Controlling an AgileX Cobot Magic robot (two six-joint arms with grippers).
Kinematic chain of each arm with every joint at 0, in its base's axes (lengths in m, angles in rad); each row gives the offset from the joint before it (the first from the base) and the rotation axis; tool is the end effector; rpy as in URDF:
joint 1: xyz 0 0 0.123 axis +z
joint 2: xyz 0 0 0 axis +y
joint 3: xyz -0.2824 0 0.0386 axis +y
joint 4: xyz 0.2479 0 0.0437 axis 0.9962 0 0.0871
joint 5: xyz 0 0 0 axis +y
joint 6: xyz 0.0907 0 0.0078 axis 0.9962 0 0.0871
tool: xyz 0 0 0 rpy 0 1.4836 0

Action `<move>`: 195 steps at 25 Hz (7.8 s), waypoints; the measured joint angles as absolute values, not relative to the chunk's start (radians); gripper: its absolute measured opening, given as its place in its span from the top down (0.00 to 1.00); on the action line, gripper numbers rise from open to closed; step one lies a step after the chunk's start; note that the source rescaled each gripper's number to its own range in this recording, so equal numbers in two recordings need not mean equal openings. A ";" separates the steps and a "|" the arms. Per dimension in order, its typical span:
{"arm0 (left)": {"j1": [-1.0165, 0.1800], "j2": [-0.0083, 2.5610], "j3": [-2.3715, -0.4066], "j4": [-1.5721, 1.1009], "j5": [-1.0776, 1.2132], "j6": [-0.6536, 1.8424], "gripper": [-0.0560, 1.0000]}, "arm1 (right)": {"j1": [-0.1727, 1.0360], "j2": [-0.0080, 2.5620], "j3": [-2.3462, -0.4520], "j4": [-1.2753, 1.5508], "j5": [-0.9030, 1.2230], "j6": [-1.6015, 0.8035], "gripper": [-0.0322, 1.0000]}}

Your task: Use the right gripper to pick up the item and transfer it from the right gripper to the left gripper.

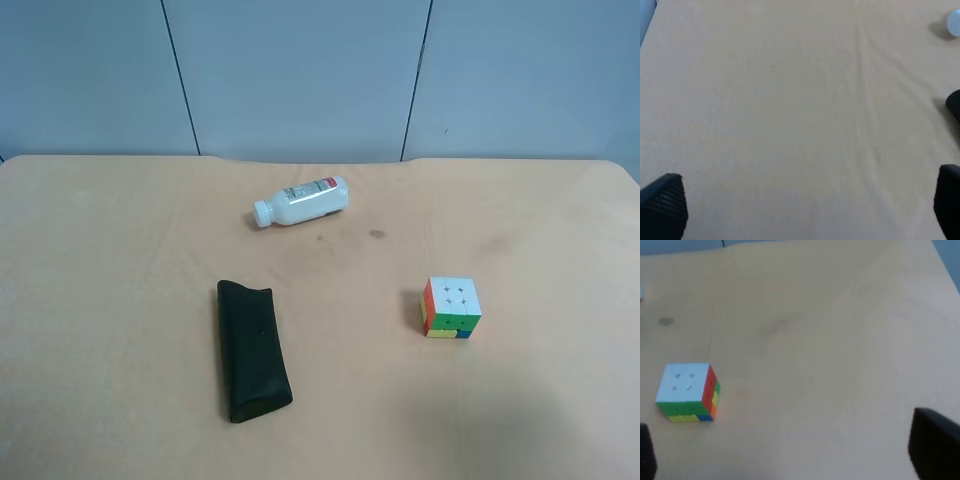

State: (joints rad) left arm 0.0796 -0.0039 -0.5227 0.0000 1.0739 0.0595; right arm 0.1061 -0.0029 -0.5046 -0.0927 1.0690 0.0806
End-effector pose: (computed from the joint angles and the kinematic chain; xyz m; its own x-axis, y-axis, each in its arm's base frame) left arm -0.0087 -0.0007 0.2823 -0.4466 0.0240 -0.8944 -0.0531 0.9972 0.0533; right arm -0.0055 -0.0080 0.2780 -0.4535 -0.0123 -0.8912 -0.0174 0.9998 -0.0049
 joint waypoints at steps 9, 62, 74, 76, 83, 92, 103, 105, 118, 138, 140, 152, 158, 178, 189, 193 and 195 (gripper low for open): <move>0.080 -0.004 -0.523 0.000 1.074 0.059 0.00 | 0.106 -0.003 -0.505 -0.093 1.069 0.081 0.00; 0.080 -0.004 -0.523 0.000 1.074 0.059 0.00 | 0.302 1.585 -1.086 0.053 1.104 0.211 0.00; 0.080 -0.004 -0.523 0.000 1.074 0.059 0.00 | 0.302 1.727 -1.059 0.083 0.944 0.159 0.00; 0.080 -0.004 -0.523 0.000 1.074 0.059 0.00 | 0.305 1.736 -1.017 0.094 0.892 0.150 0.00; 0.080 -0.004 -0.523 0.000 1.074 0.059 0.00 | 0.305 1.736 -0.905 0.109 0.743 0.111 0.00; 0.080 -0.004 -0.523 0.000 1.074 0.059 0.00 | 0.305 1.790 -0.901 0.109 0.643 0.102 0.00; 0.080 -0.004 -0.523 0.000 1.074 0.059 0.00 | 0.305 1.826 -0.901 0.144 0.616 0.096 0.13; 0.080 -0.004 -0.523 0.000 1.074 0.059 0.00 | 0.305 1.826 -0.901 0.149 0.616 0.096 0.25; 0.080 -0.004 -0.523 0.000 1.074 0.059 0.00 | 0.305 1.826 -0.901 0.159 0.616 0.110 0.97; 0.080 -0.004 -0.523 0.000 1.074 0.059 0.00 | 0.305 1.461 -0.900 0.191 0.760 0.078 0.97; 0.080 -0.004 -0.523 0.000 1.074 0.059 0.00 | 0.305 1.417 -0.900 0.191 0.789 0.052 0.97; 0.080 -0.004 -0.523 0.000 1.046 0.059 0.00 | 0.345 1.335 -0.900 0.354 0.849 -0.230 0.97; 0.080 -0.004 -0.523 0.000 1.045 0.059 0.00 | 0.467 1.335 -0.900 0.369 0.827 -0.317 0.97; 0.080 0.494 -0.668 -0.343 1.108 0.087 0.00 | 0.723 1.336 -1.040 0.329 0.719 -0.521 0.97; 0.006 0.703 -0.820 -0.533 1.200 0.087 0.00 | 0.885 1.336 -1.040 0.263 0.623 -0.625 0.97; -0.017 0.754 -0.846 -0.596 1.210 0.087 0.00 | 0.926 1.336 -1.040 0.242 0.560 -0.661 0.97; -0.027 0.770 -0.849 -0.629 1.210 0.094 0.00 | 0.945 1.336 -1.040 0.240 0.530 -0.688 0.97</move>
